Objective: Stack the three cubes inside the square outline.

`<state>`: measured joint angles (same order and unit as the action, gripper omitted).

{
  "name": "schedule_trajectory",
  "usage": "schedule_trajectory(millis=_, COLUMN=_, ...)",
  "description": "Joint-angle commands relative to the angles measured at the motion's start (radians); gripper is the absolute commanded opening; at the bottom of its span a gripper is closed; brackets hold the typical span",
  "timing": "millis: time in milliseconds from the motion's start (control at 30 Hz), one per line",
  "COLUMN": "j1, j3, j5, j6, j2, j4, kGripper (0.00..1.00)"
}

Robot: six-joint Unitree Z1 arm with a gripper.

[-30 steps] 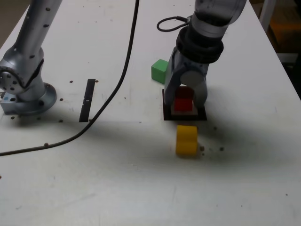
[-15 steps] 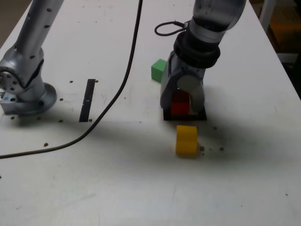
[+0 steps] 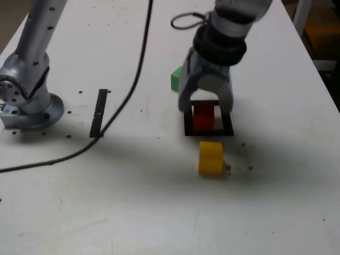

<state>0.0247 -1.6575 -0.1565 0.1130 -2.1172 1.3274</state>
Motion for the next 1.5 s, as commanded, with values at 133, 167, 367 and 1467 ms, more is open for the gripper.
schedule_trajectory(millis=133, j1=-0.002, j3=-0.009, j5=0.041, j6=0.043, j2=0.118, j4=0.086, kGripper=0.74)
schedule_trajectory(millis=167, j1=0.001, j3=-0.011, j5=0.041, j6=0.045, j2=0.130, j4=0.094, kGripper=0.74)
schedule_trajectory(millis=367, j1=0.054, j3=-0.046, j5=0.005, j6=0.043, j2=0.165, j4=0.114, kGripper=0.72)
schedule_trajectory(millis=1467, j1=0.342, j3=-0.268, j5=-0.132, j6=0.283, j2=-0.102, j4=0.086, kGripper=0.72)
